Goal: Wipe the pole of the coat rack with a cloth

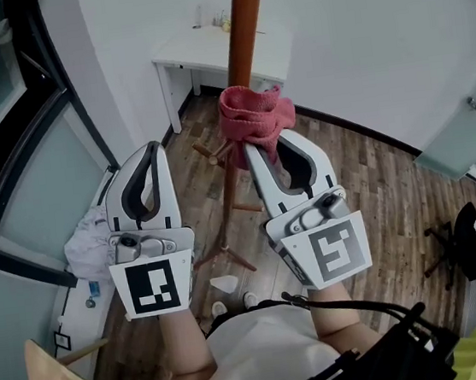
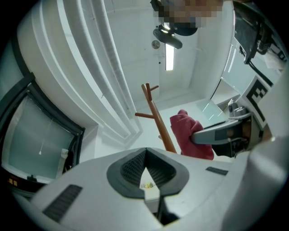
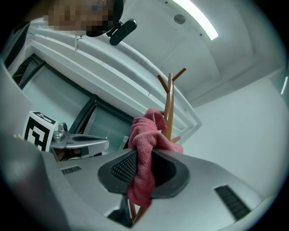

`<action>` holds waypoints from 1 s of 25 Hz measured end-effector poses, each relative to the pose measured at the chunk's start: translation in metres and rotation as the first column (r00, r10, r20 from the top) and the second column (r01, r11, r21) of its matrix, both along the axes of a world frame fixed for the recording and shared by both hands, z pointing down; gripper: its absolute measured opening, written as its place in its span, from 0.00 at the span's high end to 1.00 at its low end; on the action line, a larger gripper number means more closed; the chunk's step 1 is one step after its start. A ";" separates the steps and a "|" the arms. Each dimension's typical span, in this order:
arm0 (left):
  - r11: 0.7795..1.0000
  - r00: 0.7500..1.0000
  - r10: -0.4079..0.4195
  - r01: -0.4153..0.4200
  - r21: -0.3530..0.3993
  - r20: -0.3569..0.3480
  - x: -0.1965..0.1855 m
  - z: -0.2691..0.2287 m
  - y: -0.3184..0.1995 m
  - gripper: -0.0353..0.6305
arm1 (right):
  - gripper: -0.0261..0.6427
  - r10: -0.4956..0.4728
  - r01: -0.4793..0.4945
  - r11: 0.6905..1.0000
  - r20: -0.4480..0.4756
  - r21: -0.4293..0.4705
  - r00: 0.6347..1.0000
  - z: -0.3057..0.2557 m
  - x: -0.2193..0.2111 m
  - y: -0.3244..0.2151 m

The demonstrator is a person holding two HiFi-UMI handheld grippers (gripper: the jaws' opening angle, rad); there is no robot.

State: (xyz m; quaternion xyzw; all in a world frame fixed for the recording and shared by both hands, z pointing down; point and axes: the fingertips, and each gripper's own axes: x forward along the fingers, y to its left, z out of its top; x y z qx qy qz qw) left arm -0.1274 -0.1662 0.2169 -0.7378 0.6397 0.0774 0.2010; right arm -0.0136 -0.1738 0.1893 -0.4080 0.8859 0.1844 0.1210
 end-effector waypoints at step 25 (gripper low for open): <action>0.999 0.998 -0.015 0.012 0.043 0.067 0.005 -0.021 0.002 0.93 | 0.84 0.169 -0.171 0.985 -0.040 -0.033 0.985 0.000 0.035 -0.026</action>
